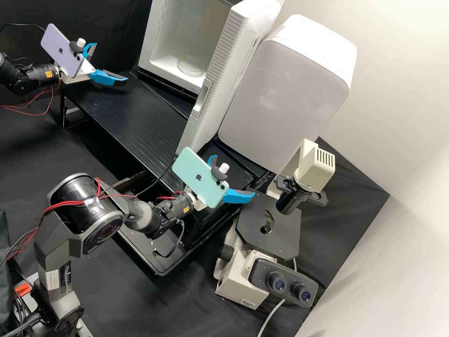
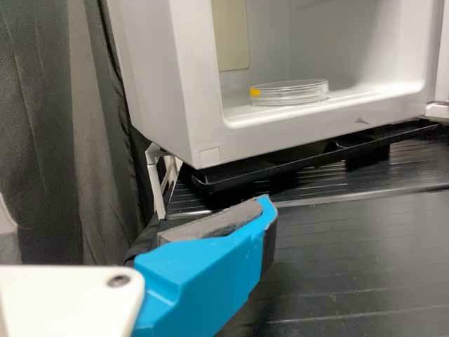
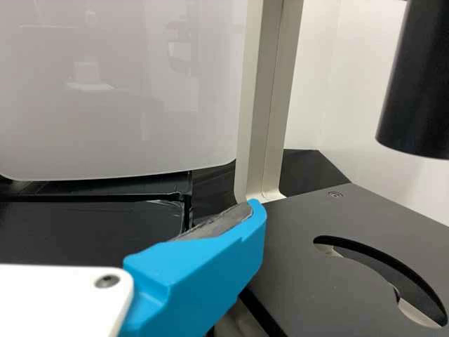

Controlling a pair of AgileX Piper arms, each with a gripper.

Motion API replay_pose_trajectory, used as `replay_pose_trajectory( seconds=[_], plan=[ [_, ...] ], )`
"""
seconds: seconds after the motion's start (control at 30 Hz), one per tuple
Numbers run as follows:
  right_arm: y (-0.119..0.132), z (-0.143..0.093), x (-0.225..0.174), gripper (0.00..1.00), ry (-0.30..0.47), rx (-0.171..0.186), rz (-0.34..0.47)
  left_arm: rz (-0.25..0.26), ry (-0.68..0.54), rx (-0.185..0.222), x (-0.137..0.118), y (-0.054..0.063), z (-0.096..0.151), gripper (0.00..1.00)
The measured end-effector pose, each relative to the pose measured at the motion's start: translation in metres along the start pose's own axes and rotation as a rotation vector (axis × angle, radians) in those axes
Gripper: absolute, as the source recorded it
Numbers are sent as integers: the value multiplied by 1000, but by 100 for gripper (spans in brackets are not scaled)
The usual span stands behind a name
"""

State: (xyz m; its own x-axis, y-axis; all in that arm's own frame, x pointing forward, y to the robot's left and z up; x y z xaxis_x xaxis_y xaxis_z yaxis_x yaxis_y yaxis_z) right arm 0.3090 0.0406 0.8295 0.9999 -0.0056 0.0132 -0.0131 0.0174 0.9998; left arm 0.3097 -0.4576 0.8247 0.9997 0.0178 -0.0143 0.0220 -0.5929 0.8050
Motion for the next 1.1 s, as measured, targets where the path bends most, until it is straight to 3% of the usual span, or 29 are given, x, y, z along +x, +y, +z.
replay_pose_trajectory(
  seconds=[0.57,0.9,1.1],
  plan=[
    [0,0,0,100,0,0,0,-2,-16,9,0,0,2,100],
    [0,0,0,100,0,0,0,-35,-158,14,-4,-8,33,100],
    [0,0,0,100,0,0,0,-54,-282,38,-8,-11,54,100]
  ],
)
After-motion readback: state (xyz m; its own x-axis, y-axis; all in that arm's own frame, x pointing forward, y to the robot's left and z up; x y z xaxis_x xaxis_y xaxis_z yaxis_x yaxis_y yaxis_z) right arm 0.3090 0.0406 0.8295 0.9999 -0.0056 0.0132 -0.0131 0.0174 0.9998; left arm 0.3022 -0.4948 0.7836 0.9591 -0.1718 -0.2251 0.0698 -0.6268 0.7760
